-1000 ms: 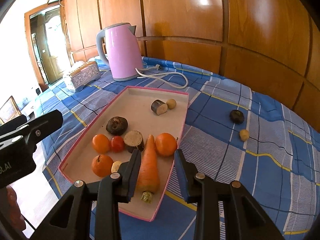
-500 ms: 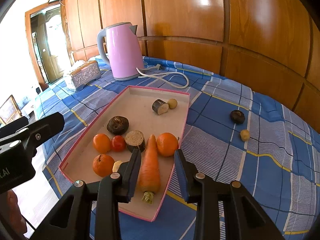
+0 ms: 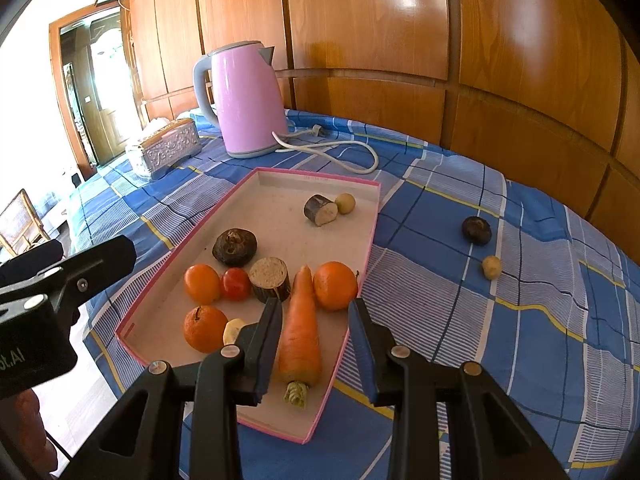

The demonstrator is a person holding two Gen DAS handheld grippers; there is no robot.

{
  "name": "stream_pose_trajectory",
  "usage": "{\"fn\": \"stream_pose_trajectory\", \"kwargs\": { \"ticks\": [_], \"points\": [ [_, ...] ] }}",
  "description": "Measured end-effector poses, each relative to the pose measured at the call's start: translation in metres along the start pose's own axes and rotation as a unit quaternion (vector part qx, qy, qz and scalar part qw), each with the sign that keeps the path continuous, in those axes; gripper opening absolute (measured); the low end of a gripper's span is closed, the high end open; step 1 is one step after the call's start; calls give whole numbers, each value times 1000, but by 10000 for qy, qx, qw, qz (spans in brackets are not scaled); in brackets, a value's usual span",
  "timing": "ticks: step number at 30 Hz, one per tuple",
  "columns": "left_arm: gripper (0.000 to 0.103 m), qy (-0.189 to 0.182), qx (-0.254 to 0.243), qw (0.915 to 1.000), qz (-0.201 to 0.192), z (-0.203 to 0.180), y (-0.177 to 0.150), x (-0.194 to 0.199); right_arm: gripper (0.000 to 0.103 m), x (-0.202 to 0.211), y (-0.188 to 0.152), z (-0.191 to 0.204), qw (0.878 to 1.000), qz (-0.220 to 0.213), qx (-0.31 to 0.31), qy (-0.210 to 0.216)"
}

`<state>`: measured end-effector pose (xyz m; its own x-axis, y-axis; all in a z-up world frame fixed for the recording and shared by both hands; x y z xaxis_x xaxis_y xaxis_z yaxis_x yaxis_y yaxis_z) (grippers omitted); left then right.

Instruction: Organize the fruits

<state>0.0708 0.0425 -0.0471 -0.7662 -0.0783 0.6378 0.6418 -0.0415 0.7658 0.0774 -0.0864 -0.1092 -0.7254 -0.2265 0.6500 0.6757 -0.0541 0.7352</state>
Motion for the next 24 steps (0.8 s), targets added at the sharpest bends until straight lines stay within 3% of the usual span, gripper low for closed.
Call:
{"fn": "stream_pose_trajectory", "kwargs": {
  "ticks": [19, 24],
  "points": [
    [103, -37, 15, 10000, 51, 1, -2, -3, 34, 0, -1, -2, 10000, 29, -27, -21],
    [102, -33, -38, 9999, -117, -1, 1, 2, 34, 1, -1, -3, 10000, 14, -28, -18]
  ]
}}
Point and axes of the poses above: each gripper's, at about its wrist camera, not at the fingertips, and x roughly against the way its jaws point, z to its left, y to its top, the point moved 10 cm from there along -x, roughly the way its jaws point, and after that the axes turned 9 degrees about -x, right-handed, at the moved point
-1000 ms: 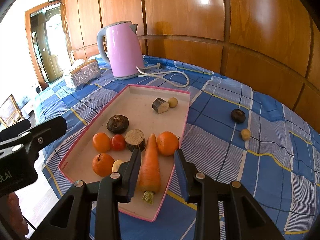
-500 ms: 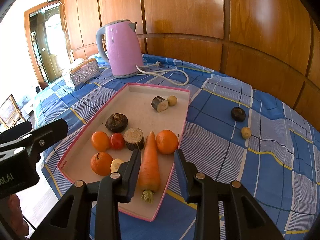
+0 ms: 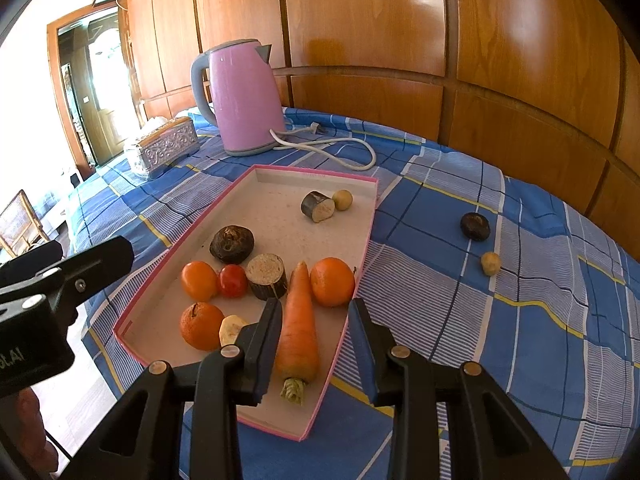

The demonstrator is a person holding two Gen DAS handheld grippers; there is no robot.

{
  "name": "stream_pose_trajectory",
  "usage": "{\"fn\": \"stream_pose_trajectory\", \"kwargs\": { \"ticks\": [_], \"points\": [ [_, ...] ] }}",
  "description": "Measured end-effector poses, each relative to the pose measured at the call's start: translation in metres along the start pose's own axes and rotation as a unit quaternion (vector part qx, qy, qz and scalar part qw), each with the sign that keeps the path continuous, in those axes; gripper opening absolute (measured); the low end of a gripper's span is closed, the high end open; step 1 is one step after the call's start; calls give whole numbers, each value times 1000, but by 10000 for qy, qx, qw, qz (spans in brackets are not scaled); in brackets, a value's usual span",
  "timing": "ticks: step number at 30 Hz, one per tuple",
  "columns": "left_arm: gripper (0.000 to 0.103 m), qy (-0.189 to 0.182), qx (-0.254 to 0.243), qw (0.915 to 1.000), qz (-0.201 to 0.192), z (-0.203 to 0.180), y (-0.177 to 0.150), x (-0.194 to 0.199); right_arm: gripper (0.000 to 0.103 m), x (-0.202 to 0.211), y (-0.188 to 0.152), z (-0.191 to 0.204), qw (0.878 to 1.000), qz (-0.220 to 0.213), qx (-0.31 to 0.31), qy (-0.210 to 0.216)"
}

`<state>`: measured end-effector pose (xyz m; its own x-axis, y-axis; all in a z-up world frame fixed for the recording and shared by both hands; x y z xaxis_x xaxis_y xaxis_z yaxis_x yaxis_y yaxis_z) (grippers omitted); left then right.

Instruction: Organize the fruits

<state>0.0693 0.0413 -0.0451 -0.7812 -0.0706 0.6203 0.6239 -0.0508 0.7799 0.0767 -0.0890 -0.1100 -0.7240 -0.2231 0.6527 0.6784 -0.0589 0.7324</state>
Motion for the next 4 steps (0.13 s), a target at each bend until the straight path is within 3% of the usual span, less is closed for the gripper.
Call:
{"fn": "stream_pose_trajectory", "kwargs": {
  "ticks": [4],
  "points": [
    [103, -145, -13, 9999, 18, -4, 0, 0, 34, 1, 1, -1, 10000, -21, -17, -2]
  ]
}}
Point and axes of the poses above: each gripper's, at about its wrist camera, not at the fingertips, and x roughly against the way its jaws point, z to its left, y to its top, the point moved 10 cm from there along -x, roughly the way its jaws point, and after that the axes turned 9 degrees about -x, right-handed, at the moved point
